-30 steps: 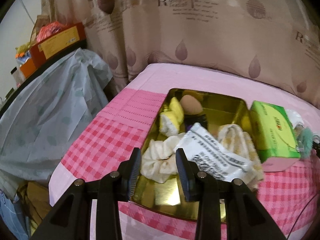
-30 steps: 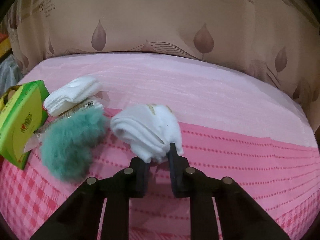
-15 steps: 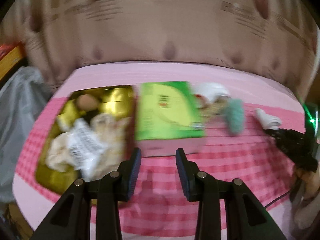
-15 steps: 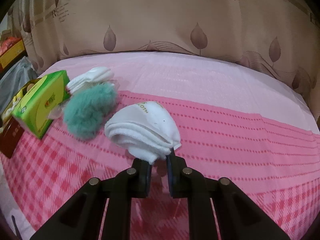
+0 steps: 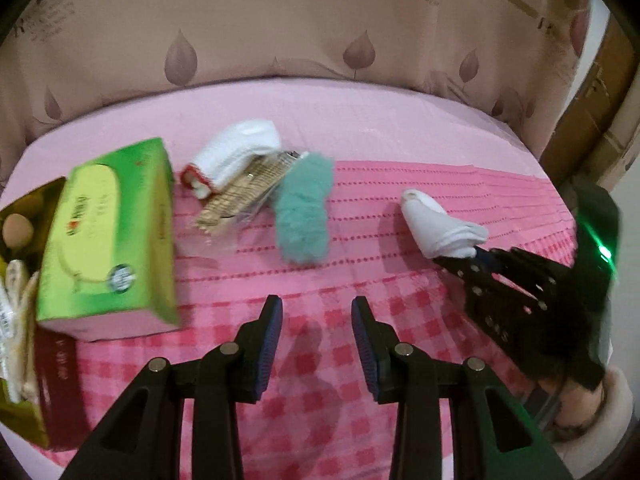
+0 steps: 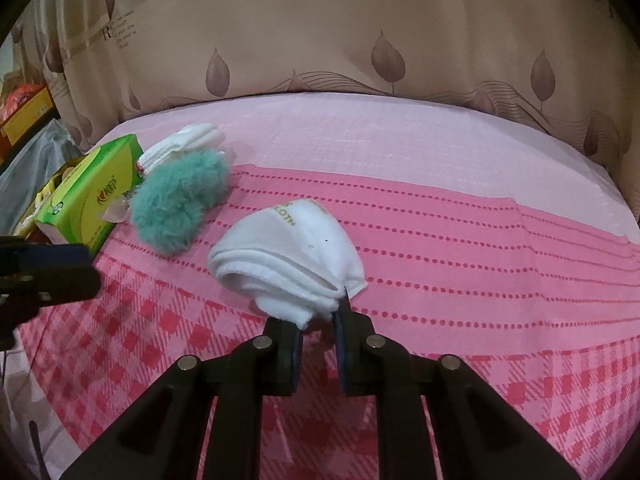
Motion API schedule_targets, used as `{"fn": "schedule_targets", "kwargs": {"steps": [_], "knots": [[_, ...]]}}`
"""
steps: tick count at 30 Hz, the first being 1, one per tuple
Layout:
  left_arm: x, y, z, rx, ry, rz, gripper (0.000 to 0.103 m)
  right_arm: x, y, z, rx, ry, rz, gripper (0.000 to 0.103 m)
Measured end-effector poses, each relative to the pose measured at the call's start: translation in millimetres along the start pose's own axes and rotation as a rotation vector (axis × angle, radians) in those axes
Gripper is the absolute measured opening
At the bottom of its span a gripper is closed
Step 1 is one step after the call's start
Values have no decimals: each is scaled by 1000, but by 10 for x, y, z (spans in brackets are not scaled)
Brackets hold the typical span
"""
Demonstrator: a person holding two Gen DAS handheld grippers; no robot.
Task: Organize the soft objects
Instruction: 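Grasp the green fluffy pom-pom with the left tool while the right tool holds the cloth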
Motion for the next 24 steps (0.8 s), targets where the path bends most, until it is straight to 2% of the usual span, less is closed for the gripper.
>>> {"fn": "schedule_targets", "kwargs": {"steps": [6,13,17,19,24], "knots": [[-341,-46,-159,8,29,-12,36,2,-67,21,-26,3,-18,13],[-641,5,-356,66,60,-37,36,3,-111,17,-40,9,-33,14],[-644,17,-393,104,39,-1,36,7,-103,11,-40,12,-36,15],[-636,16,-400,111,36,4,14,8,-111,14,-42,13,-39,15],[-597,14,-390,91,37,-12,14,0,-101,17,-39,13,-37,15]]}}
Point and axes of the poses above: each gripper's, at about its wrist camera, not at the fingertips, and x roughly against the way its jaws point, y to its left, z to its underside, the point moved 1 cm from there along -x, roughly the way its jaws point, and after that the axes turned 15 degrees about -y, right-handed, at the moved point
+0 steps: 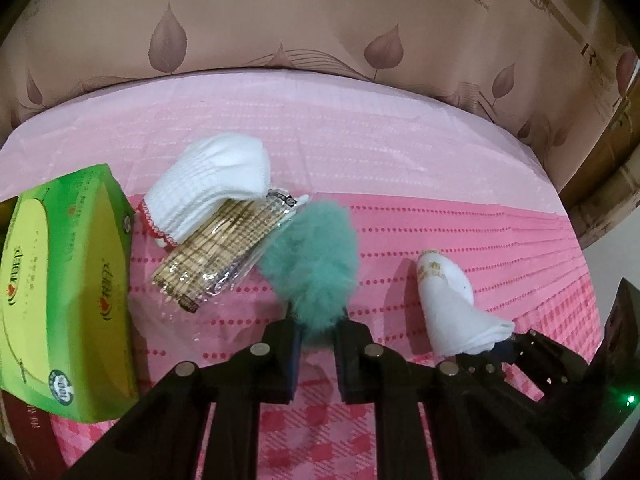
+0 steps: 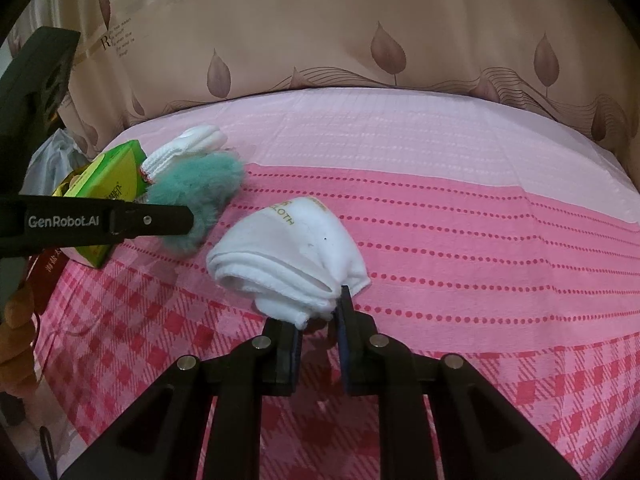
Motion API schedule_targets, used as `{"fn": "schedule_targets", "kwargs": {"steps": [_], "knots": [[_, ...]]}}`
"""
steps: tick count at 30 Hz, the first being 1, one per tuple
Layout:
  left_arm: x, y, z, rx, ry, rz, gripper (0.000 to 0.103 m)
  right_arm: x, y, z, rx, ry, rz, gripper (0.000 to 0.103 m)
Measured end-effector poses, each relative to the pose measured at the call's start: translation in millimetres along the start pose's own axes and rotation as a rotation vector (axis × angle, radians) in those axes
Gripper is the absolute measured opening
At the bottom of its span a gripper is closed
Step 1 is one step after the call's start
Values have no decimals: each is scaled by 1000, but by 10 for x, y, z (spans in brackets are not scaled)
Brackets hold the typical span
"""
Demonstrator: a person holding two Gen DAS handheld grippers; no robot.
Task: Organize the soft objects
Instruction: 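Grasp the green fluffy pom-pom with the left tool while the right tool holds the cloth, then carry the green pom-pom into the gold tin and open the left tool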
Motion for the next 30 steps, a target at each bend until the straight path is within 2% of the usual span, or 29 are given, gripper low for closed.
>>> {"fn": "schedule_targets", "kwargs": {"steps": [10,17,22,30], "knots": [[345,-134,14,-70,-40,38,13,0,6,-4,1,0,0,15],[611,-154,11,-83,-69,46,13,1,6,-7,2,0,1,15],[801,-88,-1,-105,-94,22,13,2,3,-9,2,0,1,15],[1110,241,-21,-93,-136,-42,13,3,4,-8,3,0,2,15]]}}
Point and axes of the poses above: each gripper's, at about its wrist camera, not at the fingertips, and x roughly against the way its jaws point, y to its left, z to its underside, the point moved 1 cm from there along -x, roughly the way its jaws point, and after that the axes turned 15 degrees about -y, right-handed, at the moved point
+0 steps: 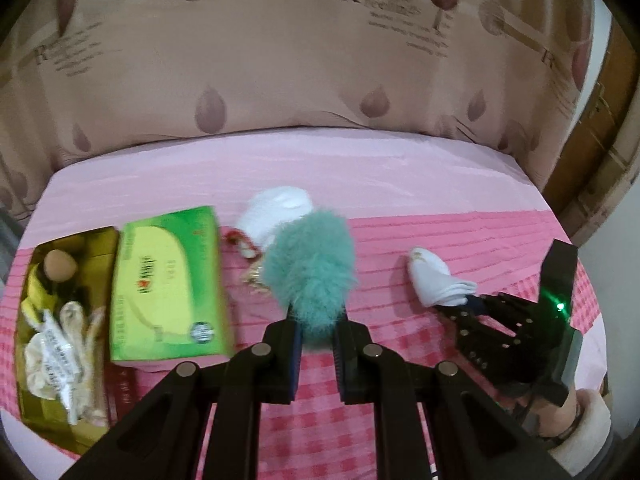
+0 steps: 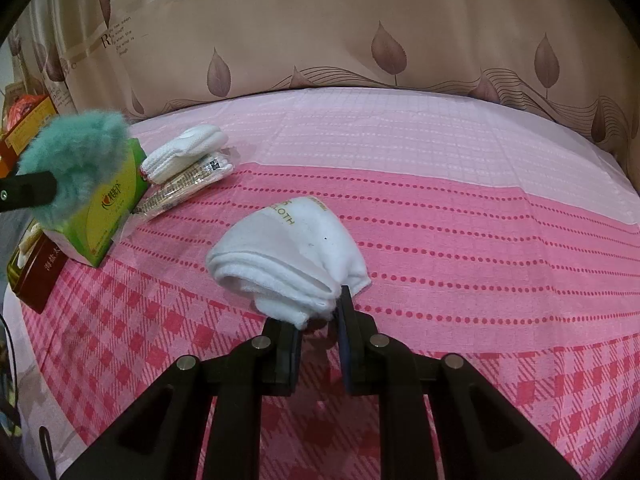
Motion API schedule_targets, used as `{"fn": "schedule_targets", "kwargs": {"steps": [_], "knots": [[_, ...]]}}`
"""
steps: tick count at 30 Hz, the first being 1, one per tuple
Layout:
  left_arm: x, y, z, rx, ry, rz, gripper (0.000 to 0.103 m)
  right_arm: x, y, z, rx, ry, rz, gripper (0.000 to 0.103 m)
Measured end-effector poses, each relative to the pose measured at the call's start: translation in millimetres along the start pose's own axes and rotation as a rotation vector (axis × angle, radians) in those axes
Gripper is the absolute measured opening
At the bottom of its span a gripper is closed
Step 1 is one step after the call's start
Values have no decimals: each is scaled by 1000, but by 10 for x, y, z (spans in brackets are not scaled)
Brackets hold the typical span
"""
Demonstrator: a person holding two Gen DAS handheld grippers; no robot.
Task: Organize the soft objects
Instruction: 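Carry the green pom-pom into the gold tin and open the left tool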
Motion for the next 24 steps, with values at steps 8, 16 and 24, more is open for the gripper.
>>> {"fn": "schedule_targets", "kwargs": {"steps": [8,16,24], "knots": [[216,569,-26,40,-26,-118,13,-3,3,4,4,0,4,15],[378,1158,-1,87,-37,-236,13,-7,-3,15,9,0,7,15],[424,1677,32,134,-29,-338,13,-14,4,19,10,0,7,15]]}}
Point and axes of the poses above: each gripper's, at about its wrist camera, not at the fingertips, and x roughly against the way its jaws point, y to its left, z to its underside, the point moved 1 cm from there along -x, roughly the way its jaws point, and after that the axes turned 15 degrees about -y, right-handed, at the moved point
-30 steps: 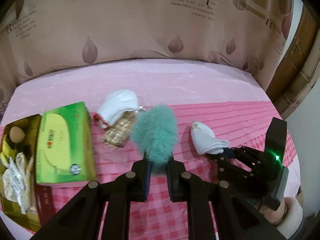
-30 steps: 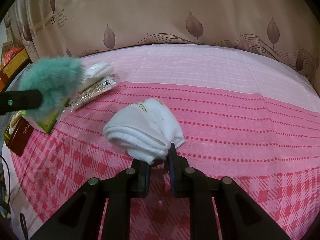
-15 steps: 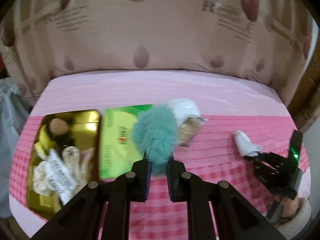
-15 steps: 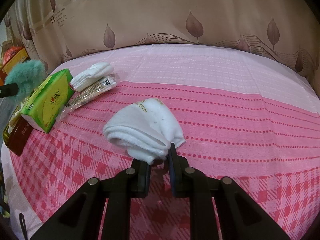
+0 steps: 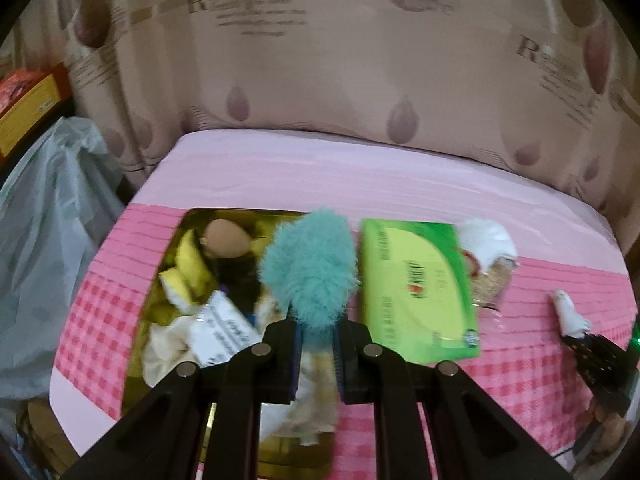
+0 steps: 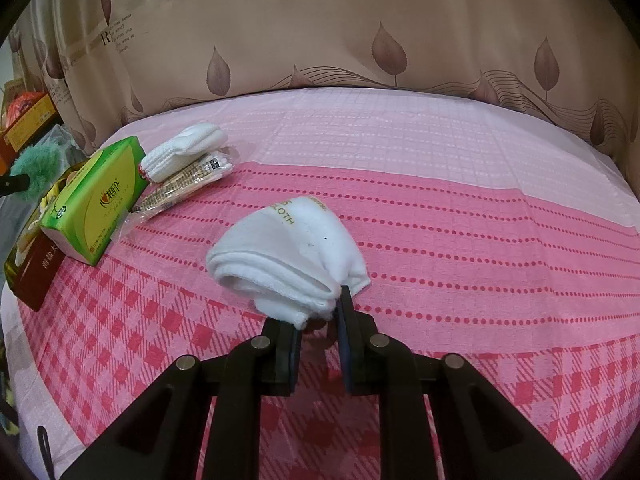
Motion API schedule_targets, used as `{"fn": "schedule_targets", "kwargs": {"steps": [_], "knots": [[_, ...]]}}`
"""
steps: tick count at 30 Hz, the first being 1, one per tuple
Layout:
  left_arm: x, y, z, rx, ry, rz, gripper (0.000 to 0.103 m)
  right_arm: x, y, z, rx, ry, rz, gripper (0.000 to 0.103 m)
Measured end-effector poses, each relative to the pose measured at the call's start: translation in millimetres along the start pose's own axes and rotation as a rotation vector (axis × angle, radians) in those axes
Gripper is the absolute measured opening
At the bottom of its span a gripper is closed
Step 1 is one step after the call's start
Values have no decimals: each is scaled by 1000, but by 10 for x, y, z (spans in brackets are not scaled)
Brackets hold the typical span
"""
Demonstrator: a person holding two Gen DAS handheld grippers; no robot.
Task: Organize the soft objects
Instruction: 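Carry the green pom-pom into the gold tin and open the left tool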
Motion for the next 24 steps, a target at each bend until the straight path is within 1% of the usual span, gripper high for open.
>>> {"fn": "schedule_targets", "kwargs": {"steps": [7,13,20,24], "knots": [[-141,359,28,23,23,-74,13,-4,0,-2,3,0,2,15],[-277,536,92,34,43,-119,13,-3,5,-3,3,0,2,15],[-394,670,218,42,72,-141,13,-5,4,-1,7,1,5,15],[-412,684,253,34,78,-133,18,0,-4,-1,10,1,6,15]]}}
Point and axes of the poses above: each gripper's, at about its wrist camera, not at the fingertips, and x roughly against the way its jaws point, y to its left, z to its underside, the point moved 1 cm from there along -x, roughly the way its jaws point, and after that the axes turned 15 degrees about -y, right-handed, at the moved point
